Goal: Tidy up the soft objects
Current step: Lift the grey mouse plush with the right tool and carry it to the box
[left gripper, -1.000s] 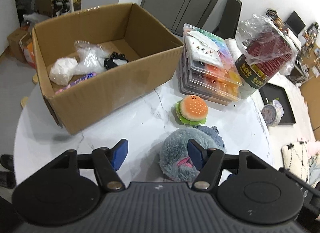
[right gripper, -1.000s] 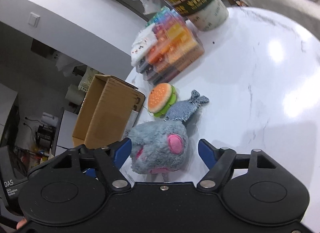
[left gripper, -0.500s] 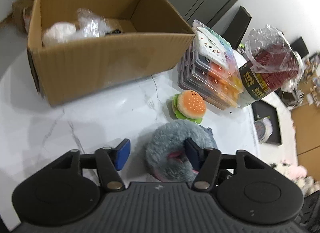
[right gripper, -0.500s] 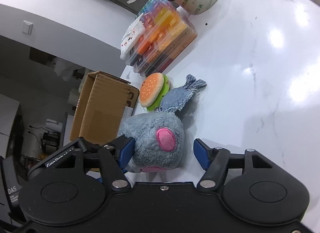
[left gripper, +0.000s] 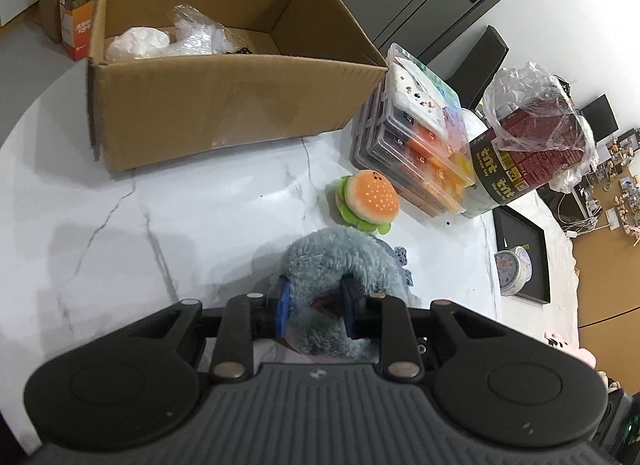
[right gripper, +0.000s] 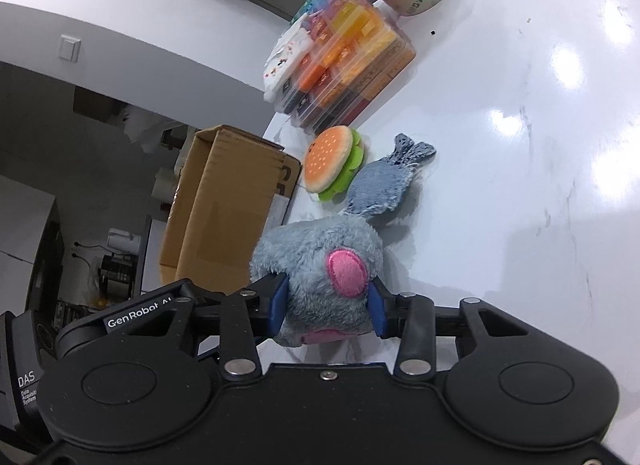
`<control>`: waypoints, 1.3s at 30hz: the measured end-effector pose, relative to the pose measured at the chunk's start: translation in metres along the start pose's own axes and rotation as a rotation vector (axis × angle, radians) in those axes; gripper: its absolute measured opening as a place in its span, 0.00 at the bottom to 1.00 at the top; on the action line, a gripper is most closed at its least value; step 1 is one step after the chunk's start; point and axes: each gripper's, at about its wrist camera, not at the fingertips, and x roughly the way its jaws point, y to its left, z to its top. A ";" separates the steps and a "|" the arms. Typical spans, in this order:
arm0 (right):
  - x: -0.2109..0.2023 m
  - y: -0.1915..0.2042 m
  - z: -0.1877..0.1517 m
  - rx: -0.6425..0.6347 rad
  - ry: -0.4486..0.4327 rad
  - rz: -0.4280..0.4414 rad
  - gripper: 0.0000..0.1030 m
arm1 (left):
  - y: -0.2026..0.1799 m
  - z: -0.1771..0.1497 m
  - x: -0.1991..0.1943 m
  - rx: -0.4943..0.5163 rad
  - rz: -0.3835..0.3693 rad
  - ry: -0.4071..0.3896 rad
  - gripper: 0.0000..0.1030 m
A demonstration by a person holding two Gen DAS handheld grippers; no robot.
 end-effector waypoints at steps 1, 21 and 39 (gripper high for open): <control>-0.001 0.002 -0.001 -0.005 0.003 0.000 0.39 | 0.000 0.000 -0.003 0.001 0.000 -0.001 0.24; -0.035 0.048 -0.011 -0.074 -0.027 0.027 0.39 | -0.009 -0.002 -0.064 0.009 -0.022 -0.066 0.24; -0.045 0.105 -0.013 -0.172 -0.038 0.049 0.39 | -0.007 0.017 -0.114 -0.003 -0.034 -0.137 0.23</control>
